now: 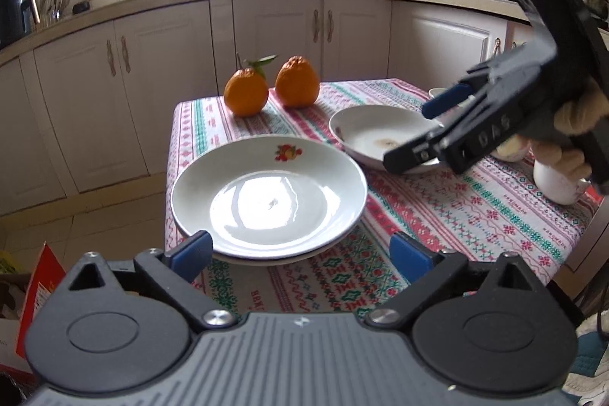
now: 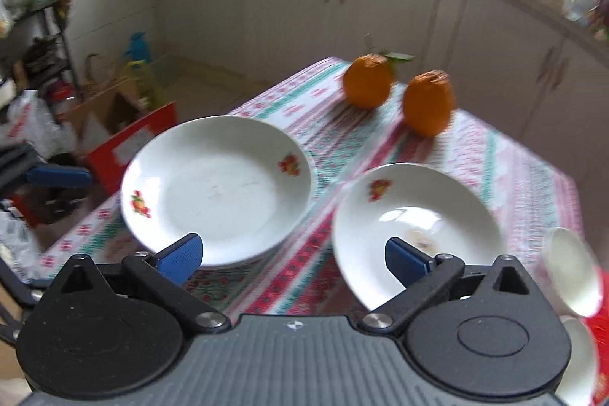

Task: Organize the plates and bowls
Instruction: 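Withdraw the right gripper up from the plate stack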

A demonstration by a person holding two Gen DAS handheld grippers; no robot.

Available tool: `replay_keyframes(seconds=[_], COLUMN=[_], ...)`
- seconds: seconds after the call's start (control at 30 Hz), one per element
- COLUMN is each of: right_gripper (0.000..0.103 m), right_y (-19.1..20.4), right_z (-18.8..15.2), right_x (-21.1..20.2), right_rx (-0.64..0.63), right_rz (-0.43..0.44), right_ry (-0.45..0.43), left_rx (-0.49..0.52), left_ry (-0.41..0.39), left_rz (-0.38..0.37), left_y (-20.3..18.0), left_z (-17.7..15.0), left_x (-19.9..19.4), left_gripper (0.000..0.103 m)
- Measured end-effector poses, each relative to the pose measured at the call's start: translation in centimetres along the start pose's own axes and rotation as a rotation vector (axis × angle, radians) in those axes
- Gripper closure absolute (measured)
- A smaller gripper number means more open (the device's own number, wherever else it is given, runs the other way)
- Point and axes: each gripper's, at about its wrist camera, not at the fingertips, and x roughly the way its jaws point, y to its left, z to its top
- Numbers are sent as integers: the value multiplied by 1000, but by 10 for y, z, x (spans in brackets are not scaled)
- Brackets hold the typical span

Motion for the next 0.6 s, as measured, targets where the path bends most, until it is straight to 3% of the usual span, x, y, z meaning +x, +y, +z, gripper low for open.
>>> replay_keyframes(seconds=[0.17, 0.33, 0.6], right_gripper=[0, 0, 0], right_y=[-8, -23, -40], right_z=[-25, -56, -84], right_x=[-10, -1, 20], right_rx=[110, 227, 247], right_rz=[-53, -102, -167], right_ry=[-13, 43, 65], left_rx=[28, 52, 89], left_ry=[-10, -3, 27], left_rz=[0, -14, -42], left_y=[-5, -9, -16], left_z=[8, 18, 41], left_x=[-3, 4, 31], left_gripper=[1, 1, 1])
